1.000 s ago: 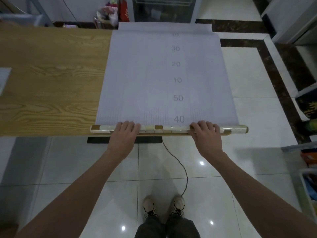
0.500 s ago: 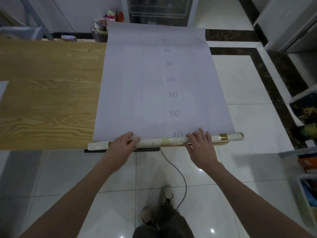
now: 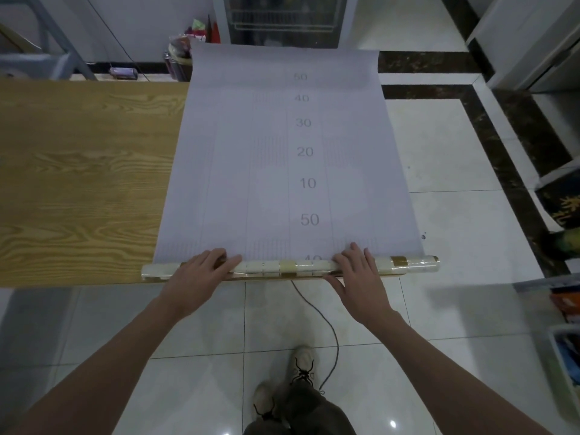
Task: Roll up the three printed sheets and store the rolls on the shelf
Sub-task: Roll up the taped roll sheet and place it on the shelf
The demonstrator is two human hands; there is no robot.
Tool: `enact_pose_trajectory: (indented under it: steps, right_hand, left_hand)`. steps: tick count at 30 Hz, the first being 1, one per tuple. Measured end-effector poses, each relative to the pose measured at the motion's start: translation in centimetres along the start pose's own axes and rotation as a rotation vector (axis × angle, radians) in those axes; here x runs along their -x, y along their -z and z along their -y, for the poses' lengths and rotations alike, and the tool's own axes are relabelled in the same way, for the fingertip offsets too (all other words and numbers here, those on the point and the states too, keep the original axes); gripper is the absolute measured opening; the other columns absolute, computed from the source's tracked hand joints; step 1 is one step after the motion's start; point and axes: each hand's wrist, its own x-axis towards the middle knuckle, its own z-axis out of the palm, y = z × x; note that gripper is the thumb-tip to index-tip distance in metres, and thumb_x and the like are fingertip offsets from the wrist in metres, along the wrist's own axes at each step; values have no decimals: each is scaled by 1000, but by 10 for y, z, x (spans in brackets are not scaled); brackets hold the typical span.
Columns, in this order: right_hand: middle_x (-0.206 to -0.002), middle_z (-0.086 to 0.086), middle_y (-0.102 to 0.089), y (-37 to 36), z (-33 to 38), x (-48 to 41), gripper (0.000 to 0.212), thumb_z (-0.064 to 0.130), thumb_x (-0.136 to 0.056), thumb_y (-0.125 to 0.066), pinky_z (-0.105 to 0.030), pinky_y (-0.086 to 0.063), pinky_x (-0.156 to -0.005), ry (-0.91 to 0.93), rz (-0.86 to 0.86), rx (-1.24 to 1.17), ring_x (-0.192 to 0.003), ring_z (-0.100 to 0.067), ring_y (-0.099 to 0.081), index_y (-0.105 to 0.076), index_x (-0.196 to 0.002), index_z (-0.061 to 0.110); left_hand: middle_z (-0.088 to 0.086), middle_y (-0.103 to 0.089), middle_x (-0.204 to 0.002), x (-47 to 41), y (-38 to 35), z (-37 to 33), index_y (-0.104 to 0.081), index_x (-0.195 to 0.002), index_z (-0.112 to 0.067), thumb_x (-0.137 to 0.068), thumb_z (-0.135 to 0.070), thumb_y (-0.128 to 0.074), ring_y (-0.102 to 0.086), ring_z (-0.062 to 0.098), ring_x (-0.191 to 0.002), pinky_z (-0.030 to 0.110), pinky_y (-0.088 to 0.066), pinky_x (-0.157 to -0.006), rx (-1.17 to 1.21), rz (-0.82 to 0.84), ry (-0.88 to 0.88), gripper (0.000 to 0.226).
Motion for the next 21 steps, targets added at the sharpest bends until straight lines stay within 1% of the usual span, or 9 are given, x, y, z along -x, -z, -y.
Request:
enact_pose_trajectory:
  steps: [2,6,9,11,14,16,17,19,21]
  right_hand:
    - [-122,-8,-56,-1,-3,0,42,48,-102,-43,-52,-28,-119,20,-7,-9,-138,-36,-43,-56,-120,13]
    - [-122,-9,-56,-3,-5,-1,42,48,-101,-48,-52,-31,-118,33,-37,-22,-137,-36,-44,-57,-118,11]
    - [-116,-12,-54,-5,-7,-2,39,47,-99,-49,-51,-30,-118,27,-74,-42,-126,-36,-51,-59,-114,11]
    - [-110,-12,-54,-6,-8,-4,39,45,-100,-49,-52,-30,-118,35,-91,-51,-120,-34,-54,-61,-113,11]
    - [-111,-9,-57,-7,-12,-6,40,46,-101,-49,-51,-29,-119,85,-102,-9,-120,-33,-54,-60,-118,11]
    - [-111,-7,-59,-4,-15,-10,37,46,-102,-48,-50,-27,-119,122,-106,15,-120,-32,-54,-60,-116,14]
    - [-109,-7,-59,-3,-16,-12,34,45,-103,-48,-50,-28,-119,137,-112,29,-118,-31,-54,-61,-113,15]
    - [-107,-7,-59,-1,-16,-16,30,41,-103,-50,-50,-30,-117,135,-145,56,-112,-30,-55,-63,-107,15]
    - [-108,-10,-58,-1,-14,-21,28,38,-103,-51,-49,-32,-115,95,-174,48,-106,-31,-57,-64,-106,14]
  left_hand:
    - [12,-53,-120,-4,-2,6,-46,-138,-18,-101,-29,-41,-57,27,-91,42,-55,-65,-9,14,-20,39]
    - [11,-53,-113,-13,-3,15,-48,-137,-15,-101,-35,-36,-54,26,-88,40,-55,-68,-39,23,-56,43]
    - [16,-51,-117,-10,-6,14,-51,-138,-15,-100,-43,-36,-54,29,-97,43,-54,-80,-45,14,-34,50]
    - [14,-52,-115,-6,-8,11,-51,-139,-14,-99,-48,-37,-54,29,-97,43,-53,-81,-22,15,-11,54]
    - [11,-60,-109,-8,-8,2,-55,-126,-9,-97,-46,-42,-61,30,-95,42,-54,-82,-13,-49,55,50]
    - [11,-64,-103,-10,-8,-4,-57,-112,-10,-97,-41,-43,-61,29,-92,38,-48,-83,-37,-111,35,37]
    - [10,-63,-102,-10,-7,-6,-56,-108,-10,-99,-38,-42,-61,29,-91,38,-45,-83,-51,-122,19,32]
    - [11,-61,-106,-9,-7,-10,-57,-110,-10,-102,-36,-41,-60,31,-95,40,-43,-86,-53,-114,34,32]
    - [13,-58,-115,-8,-8,-12,-59,-118,-8,-99,-40,-46,-57,31,-102,44,-45,-90,-46,-95,110,39]
